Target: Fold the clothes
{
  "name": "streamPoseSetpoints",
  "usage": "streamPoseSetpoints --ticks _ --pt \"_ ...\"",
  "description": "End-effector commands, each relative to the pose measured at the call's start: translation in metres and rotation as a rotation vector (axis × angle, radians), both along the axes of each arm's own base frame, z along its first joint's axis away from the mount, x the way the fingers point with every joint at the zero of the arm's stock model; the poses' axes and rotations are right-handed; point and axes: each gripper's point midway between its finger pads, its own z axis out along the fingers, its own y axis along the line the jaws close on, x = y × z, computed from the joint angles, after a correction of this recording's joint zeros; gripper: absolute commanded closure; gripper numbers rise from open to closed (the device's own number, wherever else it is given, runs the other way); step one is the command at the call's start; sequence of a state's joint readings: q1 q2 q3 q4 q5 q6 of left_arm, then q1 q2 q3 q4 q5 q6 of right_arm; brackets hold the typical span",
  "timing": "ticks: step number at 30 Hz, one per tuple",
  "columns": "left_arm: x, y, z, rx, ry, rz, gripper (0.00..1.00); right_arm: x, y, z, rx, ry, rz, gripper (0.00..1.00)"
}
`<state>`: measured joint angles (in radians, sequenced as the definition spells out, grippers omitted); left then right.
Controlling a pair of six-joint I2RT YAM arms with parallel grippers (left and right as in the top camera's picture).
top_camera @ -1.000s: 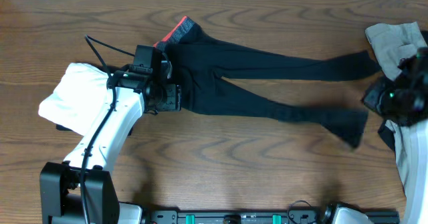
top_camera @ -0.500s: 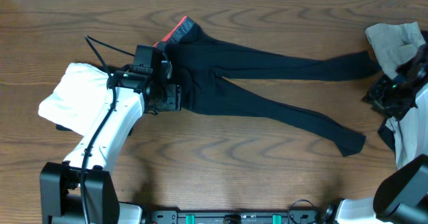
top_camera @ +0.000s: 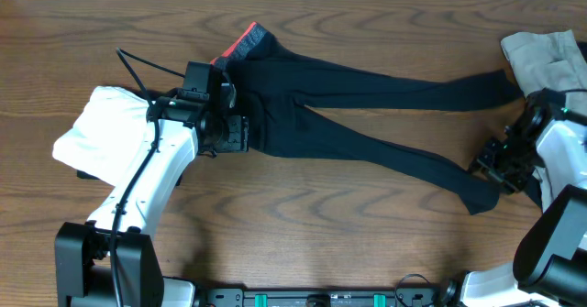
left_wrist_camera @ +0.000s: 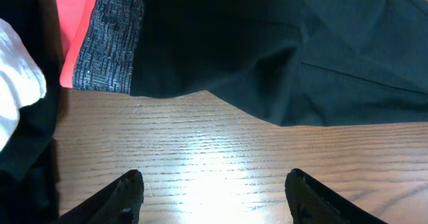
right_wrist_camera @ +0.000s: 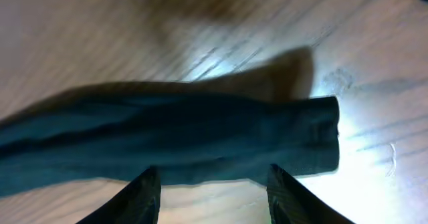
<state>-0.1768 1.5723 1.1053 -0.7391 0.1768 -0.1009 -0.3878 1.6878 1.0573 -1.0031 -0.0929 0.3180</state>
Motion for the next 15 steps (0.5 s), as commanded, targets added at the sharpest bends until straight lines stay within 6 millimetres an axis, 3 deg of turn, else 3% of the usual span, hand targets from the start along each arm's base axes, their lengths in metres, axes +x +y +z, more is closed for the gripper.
streamPoseSetpoints --ticks 1,6,11,15 --pt "0.000 0.001 -0.001 0.006 0.003 -0.001 0.30 -0.007 -0.005 -0.012 -0.053 0.022 -0.050 0.54" --pt "0.002 0.000 0.000 0.005 -0.003 -0.001 0.30 0.006 -0.005 -0.017 -0.052 -0.039 -0.079 0.74" --pt "-0.008 0.004 -0.004 0.020 0.035 0.001 0.30 0.015 0.014 -0.014 0.063 -0.094 -0.017 0.64" --pt "-0.014 0.015 -0.019 0.079 0.048 0.016 0.30 0.021 0.020 -0.010 0.102 -0.127 0.025 0.59"
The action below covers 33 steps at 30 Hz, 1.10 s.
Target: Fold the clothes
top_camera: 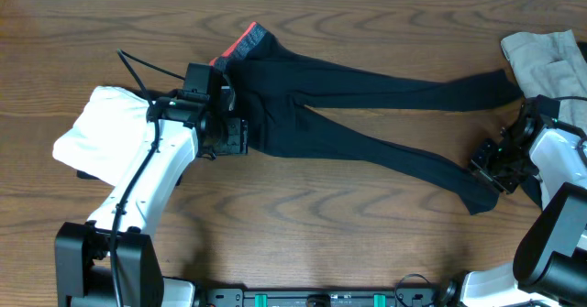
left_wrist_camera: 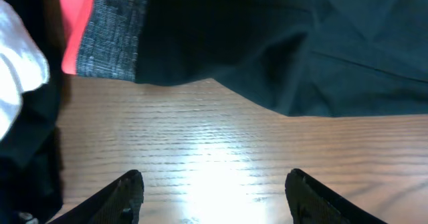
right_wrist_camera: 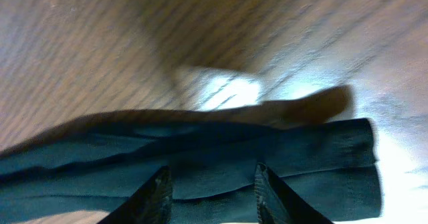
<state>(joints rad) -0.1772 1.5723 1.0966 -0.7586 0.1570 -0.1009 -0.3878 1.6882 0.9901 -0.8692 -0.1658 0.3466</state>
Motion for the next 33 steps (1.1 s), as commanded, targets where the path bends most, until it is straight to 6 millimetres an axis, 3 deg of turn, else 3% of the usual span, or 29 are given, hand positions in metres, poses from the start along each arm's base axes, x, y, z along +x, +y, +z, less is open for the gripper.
streamPoseSetpoints --ticks 1,4,10,17,18,22,24,28,33 --pt "-0.008 0.011 -0.019 0.056 0.017 0.011 0.30 0.010 0.014 0.006 0.069 -0.057 0.068 0.59" --pt "0.001 0.011 -0.029 0.054 -0.039 0.014 0.30 0.025 0.027 0.015 0.148 -0.142 0.130 0.57" --pt "0.016 0.032 -0.056 0.172 -0.132 0.055 0.30 0.050 0.051 0.047 0.286 -0.318 0.234 0.53" --pt "0.038 0.028 -0.079 0.170 -0.170 0.036 0.32 0.052 0.053 0.069 0.272 -0.385 0.253 0.51" --pt "0.039 0.028 -0.084 0.172 -0.165 0.035 0.37 0.052 0.053 0.072 0.269 -0.391 0.254 0.51" --pt "0.040 0.028 -0.091 0.175 -0.156 0.034 0.81 0.051 0.053 0.080 0.257 -0.411 0.259 0.50" --pt "0.043 0.028 -0.085 0.176 -0.164 0.036 0.94 0.051 0.053 0.080 0.255 -0.410 0.259 0.50" --pt "0.050 0.038 -0.047 0.229 -0.191 0.071 0.94 0.045 0.056 0.079 0.266 -0.385 0.255 0.50" --pt "0.051 0.068 0.033 0.377 -0.299 0.146 0.94 0.029 0.051 0.070 0.229 -0.292 0.245 0.50"
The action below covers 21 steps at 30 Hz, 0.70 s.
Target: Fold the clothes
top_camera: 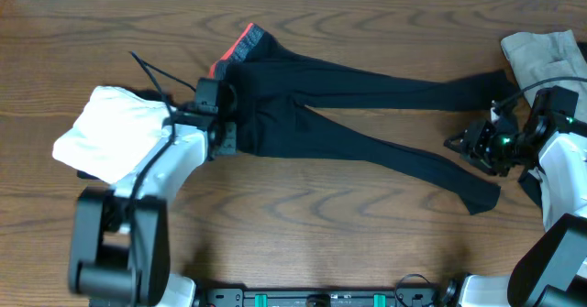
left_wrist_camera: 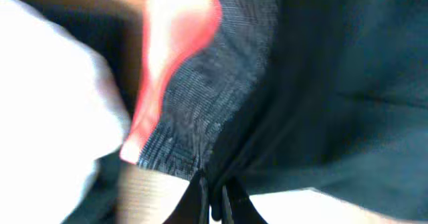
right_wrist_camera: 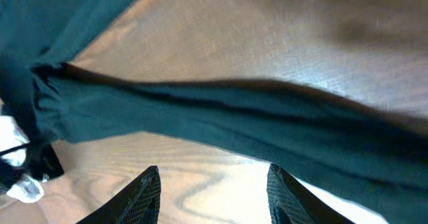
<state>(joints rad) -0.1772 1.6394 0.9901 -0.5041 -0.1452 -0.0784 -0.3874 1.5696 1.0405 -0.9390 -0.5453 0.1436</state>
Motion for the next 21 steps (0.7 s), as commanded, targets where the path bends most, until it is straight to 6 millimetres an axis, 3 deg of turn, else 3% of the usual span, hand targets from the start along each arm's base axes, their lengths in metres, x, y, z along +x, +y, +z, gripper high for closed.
streamPoseSetpoints --ticks 1,6,13,16,21 --pt "0.018 0.025 0.080 0.117 -0.200 0.075 0.94 -0.004 -0.004 0.001 -0.076 0.021 0.029 0.50" --pt "0.007 0.032 0.120 0.114 -0.289 0.092 0.94 -0.014 -0.002 -0.008 -0.154 0.080 0.066 0.50" --pt "-0.008 0.034 0.116 0.124 -0.236 0.089 0.94 -0.016 -0.004 -0.026 -0.303 0.141 0.029 0.41" --pt "-0.008 0.034 0.116 0.124 -0.236 0.089 0.94 -0.024 -0.010 -0.036 -0.365 0.191 -0.019 0.41" --pt "-0.008 0.034 0.116 0.123 -0.237 0.089 0.94 -0.039 -0.003 -0.055 -0.356 0.226 -0.008 0.42"
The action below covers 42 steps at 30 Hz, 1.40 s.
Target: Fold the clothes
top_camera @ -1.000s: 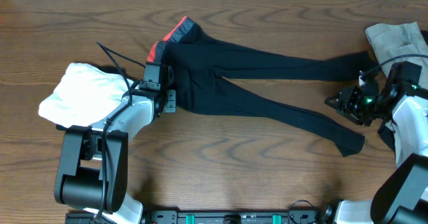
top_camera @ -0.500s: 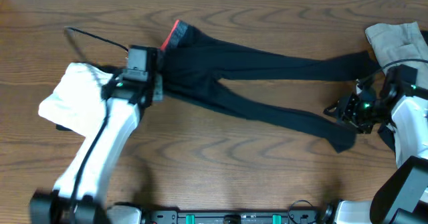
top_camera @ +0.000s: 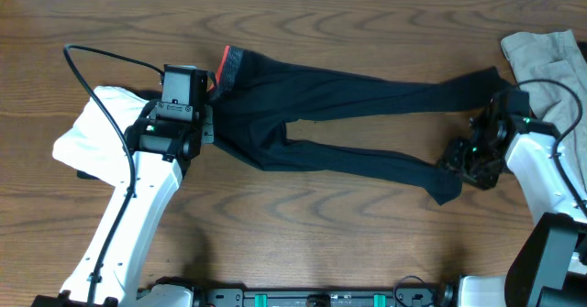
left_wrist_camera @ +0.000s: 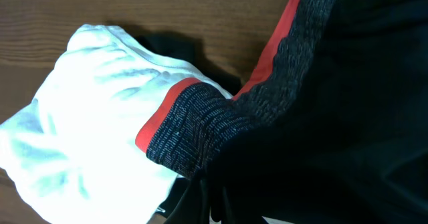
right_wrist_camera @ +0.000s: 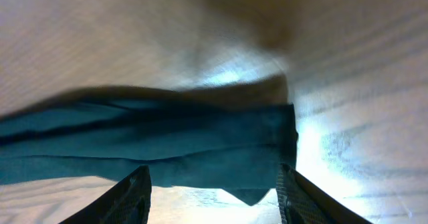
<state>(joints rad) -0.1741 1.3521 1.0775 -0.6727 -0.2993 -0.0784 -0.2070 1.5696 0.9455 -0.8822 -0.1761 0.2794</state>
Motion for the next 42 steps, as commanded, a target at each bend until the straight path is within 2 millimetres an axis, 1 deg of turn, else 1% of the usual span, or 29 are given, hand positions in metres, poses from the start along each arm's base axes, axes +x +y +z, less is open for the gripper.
streamPoseSetpoints --ticks 1,4,5,6,7,8,9,10,11,13,14,15,17,19,21,23,25,27,29,33,35,37,38,39,42 --pt "0.001 0.006 0.003 0.019 -0.010 0.023 0.94 -0.014 -0.002 -0.013 -0.043 0.038 -0.032 0.41" --pt "0.001 0.006 0.003 0.018 -0.013 0.023 0.94 -0.016 -0.001 -0.024 -0.044 0.023 -0.047 0.41" --pt "0.001 0.006 0.003 0.018 -0.013 0.023 0.94 -0.012 -0.001 -0.027 -0.041 0.003 -0.050 0.41" --pt "0.001 0.006 0.003 0.018 -0.013 0.023 0.94 -0.009 0.000 -0.029 -0.034 -0.020 -0.050 0.44" --pt "0.001 0.006 0.003 0.018 -0.013 0.023 0.94 -0.005 0.002 -0.030 -0.023 -0.040 -0.051 0.51" --pt "0.001 0.006 0.003 0.018 -0.013 0.023 0.94 -0.002 0.004 -0.032 -0.011 -0.057 -0.064 0.60" --pt "0.001 0.006 0.003 0.018 -0.013 0.023 0.94 0.001 0.005 -0.033 0.001 -0.070 -0.077 0.75" --pt "0.001 0.006 0.003 0.018 -0.012 0.023 0.94 0.004 0.007 -0.033 0.015 -0.085 -0.078 0.93" --pt "0.001 0.006 0.003 0.018 -0.012 0.023 0.94 0.007 0.009 -0.032 0.029 -0.098 -0.079 0.99" --pt "0.001 0.006 0.003 0.019 -0.012 0.023 0.94 0.016 0.010 -0.025 0.049 -0.137 -0.079 0.99" --pt "0.001 0.006 0.003 0.018 -0.012 0.023 0.94 0.022 0.008 -0.020 0.046 -0.157 -0.081 0.99" --pt "0.001 0.006 0.003 0.019 -0.012 0.023 0.95 0.028 0.004 -0.012 0.043 -0.181 -0.088 0.99" --pt "0.001 0.006 0.003 0.019 -0.012 0.023 0.94 0.040 -0.006 0.011 0.039 -0.229 -0.098 0.99" --pt "0.001 0.006 0.003 0.019 -0.012 0.023 0.94 0.050 -0.024 0.038 0.011 -0.268 -0.135 0.99" --pt "0.001 0.006 0.003 0.019 -0.013 0.023 0.94 0.058 -0.050 0.068 -0.038 -0.309 -0.193 0.99" --pt "0.001 0.006 0.004 0.018 -0.013 0.023 0.94 0.062 -0.072 0.088 -0.073 -0.336 -0.245 0.99" --pt "0.001 0.006 0.003 0.019 -0.011 0.023 0.94 0.064 -0.089 0.099 -0.088 -0.362 -0.286 0.99" --pt "0.001 0.006 0.003 0.019 -0.010 0.023 0.94 0.064 -0.101 0.102 -0.097 -0.378 -0.322 0.99" --pt "0.001 0.006 0.003 0.019 -0.011 0.023 0.94 0.064 -0.106 0.100 -0.099 -0.377 -0.335 0.99" --pt "0.000 0.005 0.003 0.016 -0.009 0.021 0.94 0.072 -0.108 0.089 -0.092 -0.366 -0.330 0.99" --pt "0.001 0.004 0.003 0.008 -0.008 0.017 0.94 0.077 -0.106 0.082 -0.083 -0.363 -0.322 0.96" --pt "0.001 0.001 0.002 -0.005 -0.005 0.008 0.94 0.082 -0.101 0.077 -0.057 -0.362 -0.307 0.87" --pt "0.001 0.001 0.002 -0.006 -0.005 0.008 0.94 0.084 -0.098 0.074 -0.039 -0.360 -0.294 0.77" --pt "0.000 0.001 0.002 -0.006 -0.005 0.008 0.94 0.084 -0.095 0.072 -0.024 -0.353 -0.291 0.70" --pt "0.000 0.001 0.001 -0.005 -0.002 0.008 0.94 0.082 -0.090 0.068 0.002 -0.337 -0.276 0.63"
